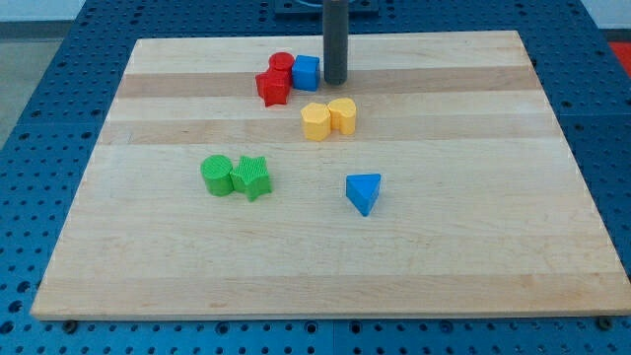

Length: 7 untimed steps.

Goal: Push the blue triangle into the blue cube

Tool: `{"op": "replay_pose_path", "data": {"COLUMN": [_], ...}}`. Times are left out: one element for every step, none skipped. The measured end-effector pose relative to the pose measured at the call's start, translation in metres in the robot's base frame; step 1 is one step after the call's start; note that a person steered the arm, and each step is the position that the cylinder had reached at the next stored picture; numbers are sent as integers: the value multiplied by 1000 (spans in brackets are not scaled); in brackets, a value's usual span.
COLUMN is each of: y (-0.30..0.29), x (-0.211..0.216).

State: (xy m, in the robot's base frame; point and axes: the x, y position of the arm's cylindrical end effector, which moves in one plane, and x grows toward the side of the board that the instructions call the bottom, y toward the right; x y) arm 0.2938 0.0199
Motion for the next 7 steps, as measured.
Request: {"op": "replay_pose_path", "data": {"y": [42,93,98,98,87,54,19], "x": [27,56,101,152,194,227,235]}}
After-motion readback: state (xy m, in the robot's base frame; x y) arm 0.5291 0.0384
